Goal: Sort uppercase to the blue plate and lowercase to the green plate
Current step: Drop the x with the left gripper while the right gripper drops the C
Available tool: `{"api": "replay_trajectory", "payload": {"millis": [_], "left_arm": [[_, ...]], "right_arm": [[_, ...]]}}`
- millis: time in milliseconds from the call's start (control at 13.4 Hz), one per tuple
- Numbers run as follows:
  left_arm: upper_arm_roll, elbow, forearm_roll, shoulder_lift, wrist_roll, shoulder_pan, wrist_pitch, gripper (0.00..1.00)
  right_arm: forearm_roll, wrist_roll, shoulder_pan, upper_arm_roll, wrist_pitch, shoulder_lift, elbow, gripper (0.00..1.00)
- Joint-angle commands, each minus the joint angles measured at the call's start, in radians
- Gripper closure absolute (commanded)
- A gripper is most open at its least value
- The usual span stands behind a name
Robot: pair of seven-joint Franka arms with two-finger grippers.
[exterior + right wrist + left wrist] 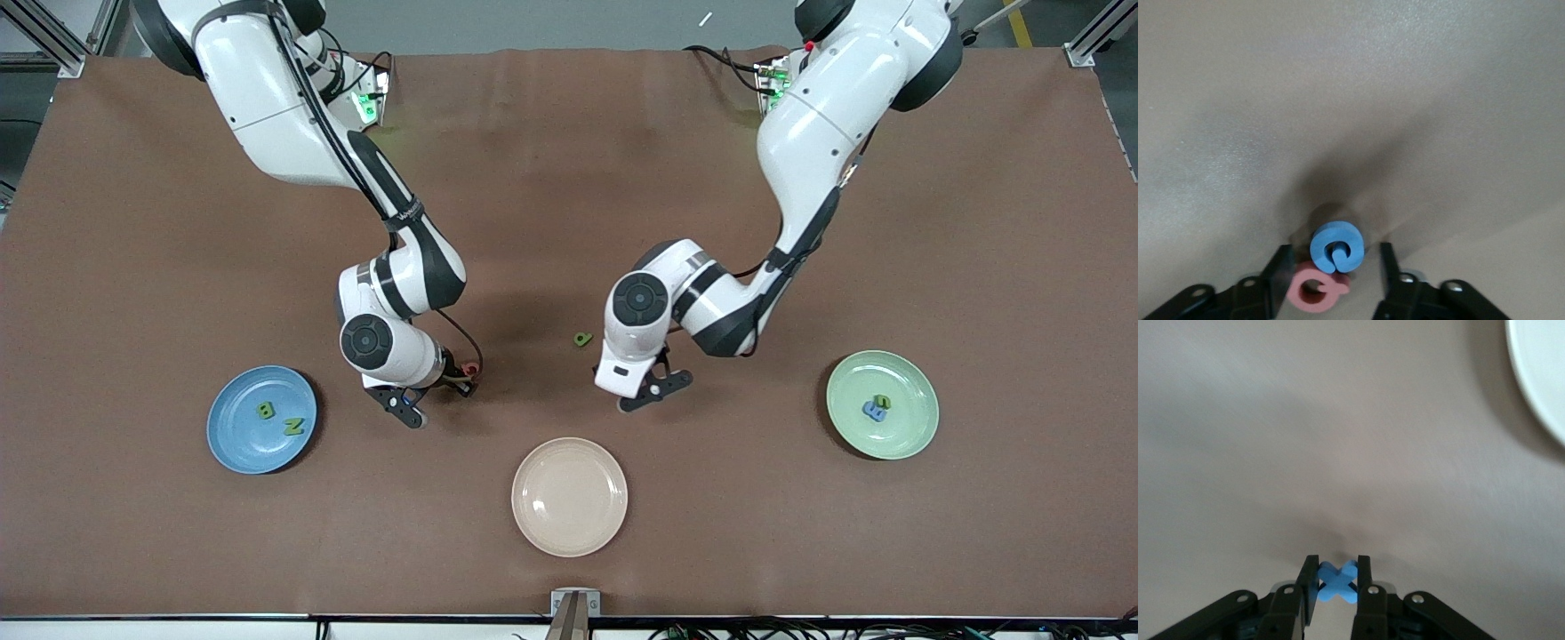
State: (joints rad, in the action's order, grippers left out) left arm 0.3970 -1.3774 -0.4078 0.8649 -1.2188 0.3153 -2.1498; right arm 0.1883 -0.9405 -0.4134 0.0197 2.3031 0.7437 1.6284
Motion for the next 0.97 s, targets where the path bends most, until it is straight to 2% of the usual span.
{"api": "replay_trajectory", "payload": {"millis": [0,223,446,670,893], "left_arm": [[0.049,-0.083,-0.009,-0.121,0.138,-0.126,0.048,1.0],[0.071,-0.198,-0.009,-0.21,0.278,-0.253,0.05,1.0],[0.071,-0.29,-0.009,-0.273,0.505,-0.405,0.048,1.0],[0.069,-0.311,-0.023,-0.259,0.675,-0.542,0.033,1.0],[0.069,-0.318,-0.098,-0.213,0.76,-0.633,0.001,1.0]], "right_arm": [[-0.004,-0.006,-0.004,-0.004,0.007,-0.01,0.025,0.59],[-0.01,-0.006,-0.004,-0.004,0.007,-0.01,0.025,0.69],[-0.01,-0.004,-0.004,-0.004,0.007,-0.01,0.024,0.76],[-0.01,0.079,0.031,-0.01,-0.01,-0.023,-0.011,0.78],[-0.033,0.343,0.166,-0.035,-0.193,-0.026,-0.137,0.8]]}}
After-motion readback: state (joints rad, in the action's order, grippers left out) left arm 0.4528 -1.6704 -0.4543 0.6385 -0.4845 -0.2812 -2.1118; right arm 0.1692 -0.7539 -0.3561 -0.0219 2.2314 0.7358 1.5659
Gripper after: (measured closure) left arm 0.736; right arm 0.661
